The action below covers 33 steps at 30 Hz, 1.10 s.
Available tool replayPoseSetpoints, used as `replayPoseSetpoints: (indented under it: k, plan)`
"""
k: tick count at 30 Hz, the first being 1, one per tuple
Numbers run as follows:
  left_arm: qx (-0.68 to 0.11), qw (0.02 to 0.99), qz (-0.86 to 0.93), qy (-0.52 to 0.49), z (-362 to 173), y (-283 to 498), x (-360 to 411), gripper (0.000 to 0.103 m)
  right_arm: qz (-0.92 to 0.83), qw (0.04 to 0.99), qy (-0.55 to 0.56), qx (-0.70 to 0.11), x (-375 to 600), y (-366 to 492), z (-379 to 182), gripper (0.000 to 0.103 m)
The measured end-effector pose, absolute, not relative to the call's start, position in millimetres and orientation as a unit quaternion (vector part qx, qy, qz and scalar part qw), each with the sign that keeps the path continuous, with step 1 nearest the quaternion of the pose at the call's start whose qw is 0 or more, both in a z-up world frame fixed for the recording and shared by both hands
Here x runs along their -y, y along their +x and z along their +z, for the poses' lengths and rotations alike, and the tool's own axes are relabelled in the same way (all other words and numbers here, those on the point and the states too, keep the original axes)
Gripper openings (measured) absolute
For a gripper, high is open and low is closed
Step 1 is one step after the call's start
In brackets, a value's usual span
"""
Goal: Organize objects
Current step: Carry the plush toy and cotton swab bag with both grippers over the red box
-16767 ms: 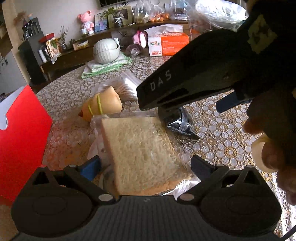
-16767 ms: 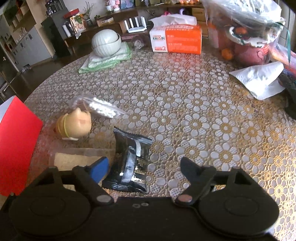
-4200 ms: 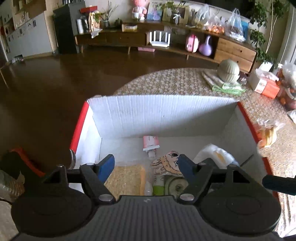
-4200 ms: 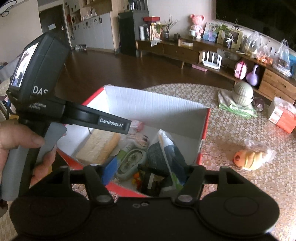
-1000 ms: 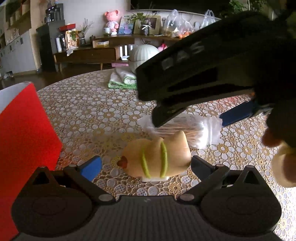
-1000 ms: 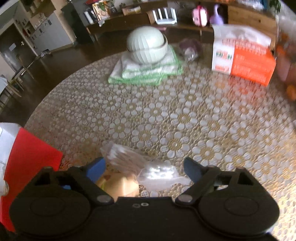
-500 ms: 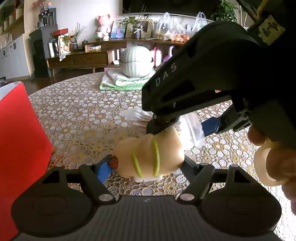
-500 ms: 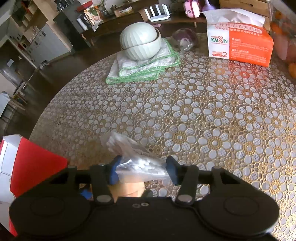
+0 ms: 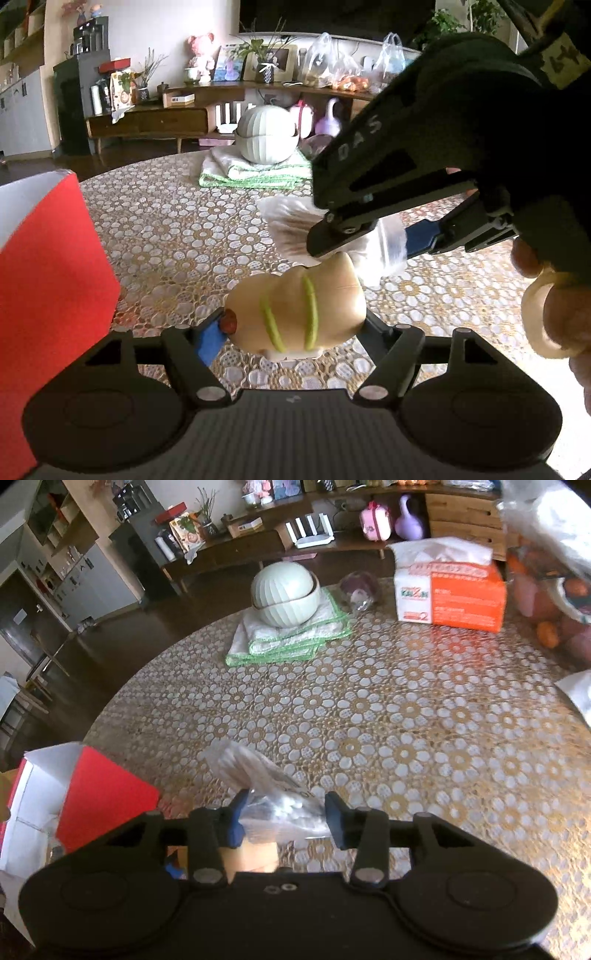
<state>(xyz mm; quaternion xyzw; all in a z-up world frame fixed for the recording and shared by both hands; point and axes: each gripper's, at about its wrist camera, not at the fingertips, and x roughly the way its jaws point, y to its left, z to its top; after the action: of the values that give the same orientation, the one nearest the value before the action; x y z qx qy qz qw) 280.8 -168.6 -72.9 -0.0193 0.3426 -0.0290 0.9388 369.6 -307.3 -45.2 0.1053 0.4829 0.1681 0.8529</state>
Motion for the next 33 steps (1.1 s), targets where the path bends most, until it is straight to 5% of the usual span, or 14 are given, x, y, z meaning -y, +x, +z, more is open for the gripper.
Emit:
replayPoseSetpoints:
  k: [18,33]
  plan:
    - [-0.316,0.94,-0.124,-0.018,3,195,154,0.074,0.15,0.888,0.072,-0.429,321,246,26,0.043]
    - [-0.312,0.933,-0.178,0.025,45,131,80,0.074,0.207,0.911,-0.013,-0.356,228,162,65,0.043]
